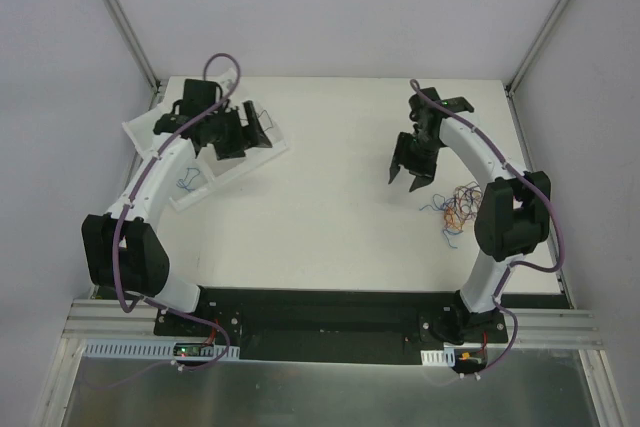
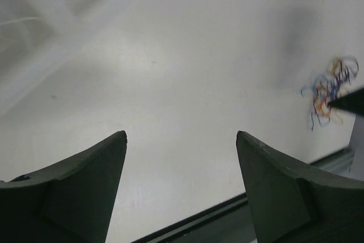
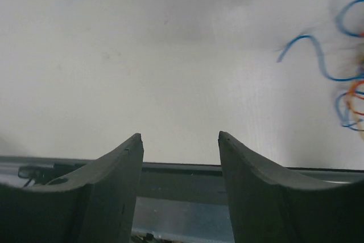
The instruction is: Untangle the cables
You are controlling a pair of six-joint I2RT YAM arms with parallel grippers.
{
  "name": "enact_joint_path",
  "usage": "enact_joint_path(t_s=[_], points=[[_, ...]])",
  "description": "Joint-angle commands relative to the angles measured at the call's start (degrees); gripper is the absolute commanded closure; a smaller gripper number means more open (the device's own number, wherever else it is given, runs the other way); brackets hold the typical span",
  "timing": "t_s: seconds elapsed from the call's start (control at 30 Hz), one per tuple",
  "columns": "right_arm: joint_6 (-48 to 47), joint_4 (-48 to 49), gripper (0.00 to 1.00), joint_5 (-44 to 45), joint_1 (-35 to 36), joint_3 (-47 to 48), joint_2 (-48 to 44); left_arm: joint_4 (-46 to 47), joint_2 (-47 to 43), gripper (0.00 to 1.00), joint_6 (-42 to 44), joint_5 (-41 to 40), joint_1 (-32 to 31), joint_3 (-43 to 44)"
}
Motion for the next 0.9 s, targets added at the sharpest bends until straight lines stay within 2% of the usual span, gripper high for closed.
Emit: enact_joint_path(t_s=[0.0, 0.17, 0.3, 0.47, 0.63, 0.87], points=[[0.07, -4.04, 0.41, 11.43, -10.51, 0.01, -4.23, 1.24, 0.33, 0.23, 7.79, 7.95, -13.61, 2.09], [0.51, -1.51, 0.41, 13.04, -25.72, -1.75, -3.79, 1.42, 0.94, 0.23, 13.87, 14.02, -24.35, 1.29], [-2.21, 1.75, 0.41, 11.36, -32.42, -2.11, -0.99, 1.42, 0.77, 0.23, 15.01, 16.66, -27.53, -0.29], [-6.95, 2.54, 0.40, 11.89, -33.31, -0.87, 3.59, 1.51, -1.69, 0.23, 16.51, 15.70, -27.62, -2.31], [-9.86, 4.91, 0.39, 10.58, -33.66, -4.73, 5.79, 1.42, -2.83, 0.22, 16.60, 14.73, -27.62, -3.80], [-8.99, 9.57, 0.40, 1.87, -32.26, -13.52, 6.15, 1.33, -2.66, 0.22, 16.42, 15.34, -27.62, -4.59]])
